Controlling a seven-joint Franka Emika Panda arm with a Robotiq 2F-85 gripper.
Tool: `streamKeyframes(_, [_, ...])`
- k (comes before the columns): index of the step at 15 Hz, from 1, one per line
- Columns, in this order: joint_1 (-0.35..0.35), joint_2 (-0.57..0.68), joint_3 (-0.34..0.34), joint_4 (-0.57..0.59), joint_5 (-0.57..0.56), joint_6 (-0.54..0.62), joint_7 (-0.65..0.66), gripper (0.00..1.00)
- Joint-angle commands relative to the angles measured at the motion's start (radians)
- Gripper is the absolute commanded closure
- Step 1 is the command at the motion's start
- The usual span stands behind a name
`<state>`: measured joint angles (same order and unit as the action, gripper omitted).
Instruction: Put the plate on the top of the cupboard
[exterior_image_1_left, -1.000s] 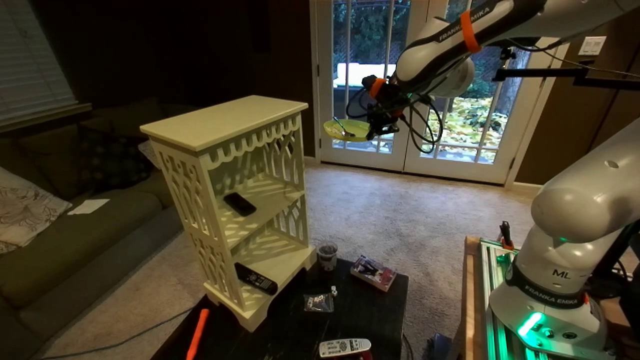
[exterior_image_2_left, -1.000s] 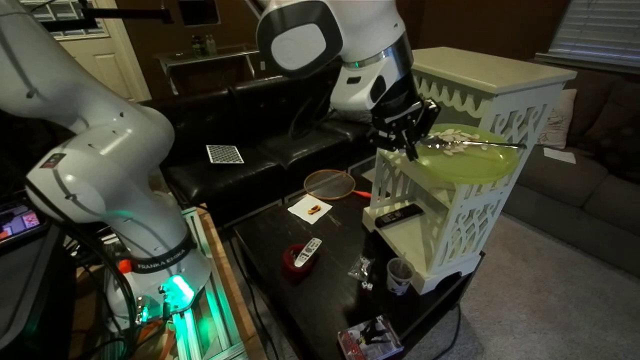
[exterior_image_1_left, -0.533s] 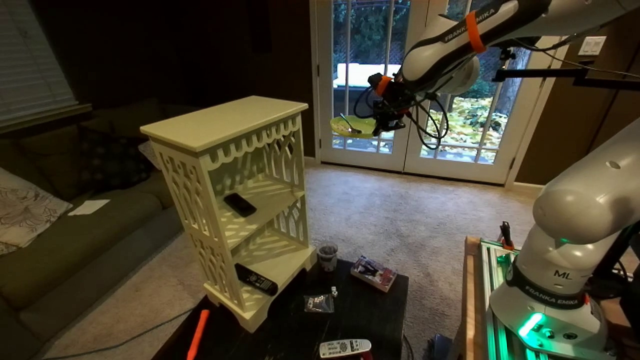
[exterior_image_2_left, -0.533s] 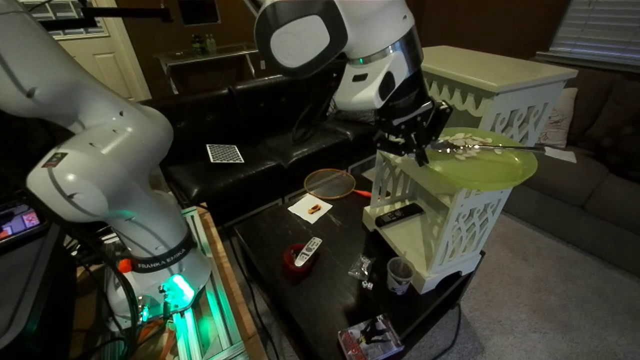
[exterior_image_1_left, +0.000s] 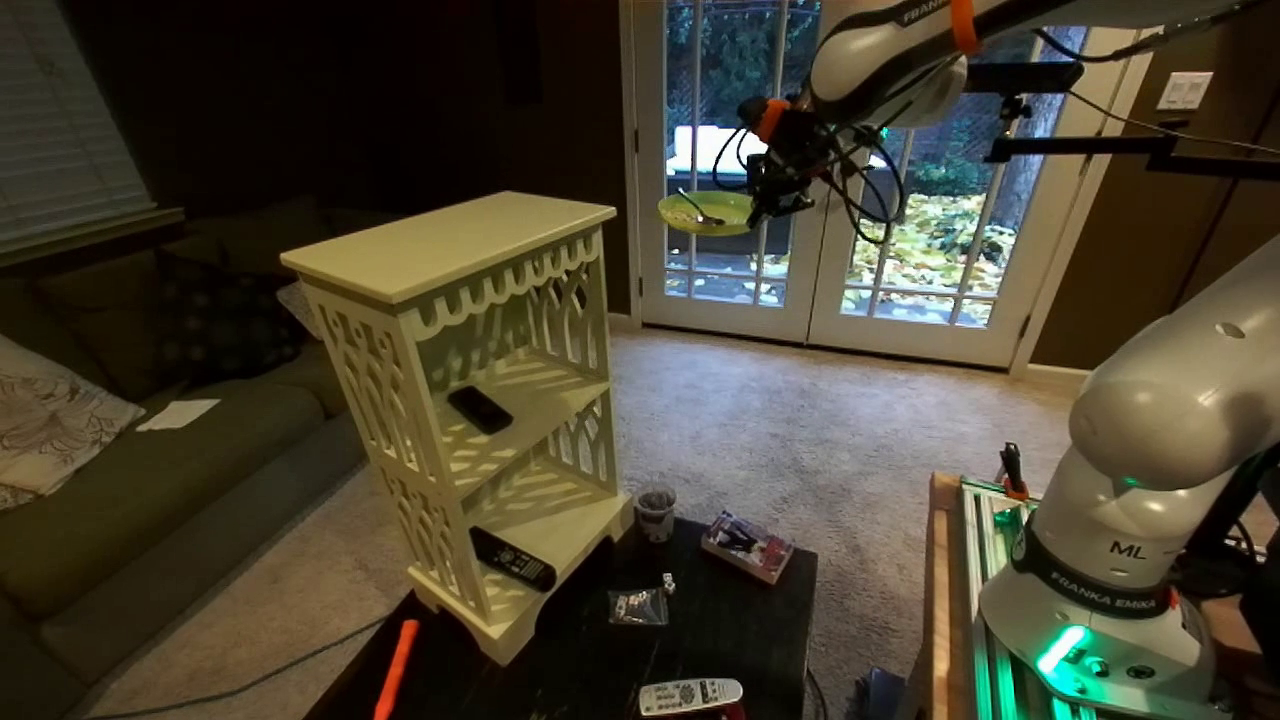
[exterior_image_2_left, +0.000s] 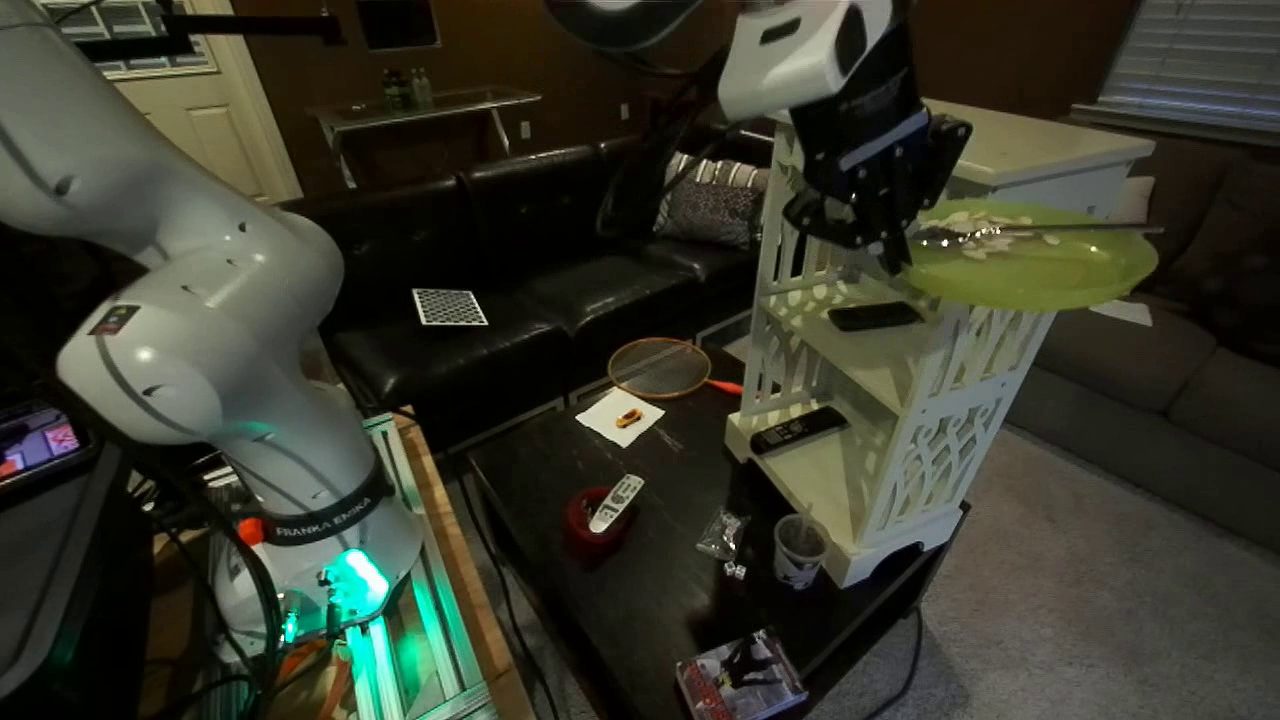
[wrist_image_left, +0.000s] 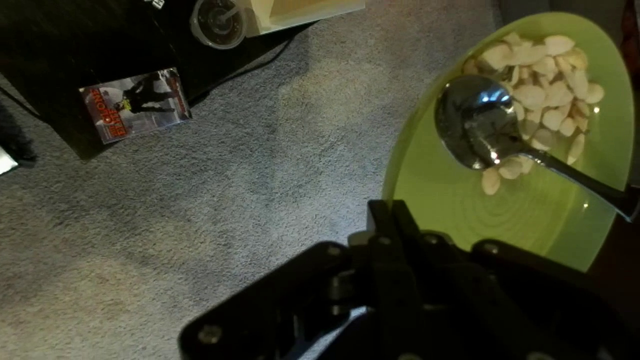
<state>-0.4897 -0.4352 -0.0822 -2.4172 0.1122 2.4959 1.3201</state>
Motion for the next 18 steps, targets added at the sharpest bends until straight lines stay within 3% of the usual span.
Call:
streamKeyframes(1, [0.049, 0.022, -0.023, 0.141, -0.03, -0.085, -0.018, 0.99])
streamKeyframes(9, [0.202, 0.073, -0.032, 0.402, 0.047, -0.172, -0.06, 0.99])
streamKeyframes(10, [0.178, 0.038, -0.02, 0.331, -0.001, -0.146, -0.019, 0.99])
streamKeyframes(18, [0.21, 0.093, -0.025, 0.375, 0.018, -0.143, -0.04, 0.99])
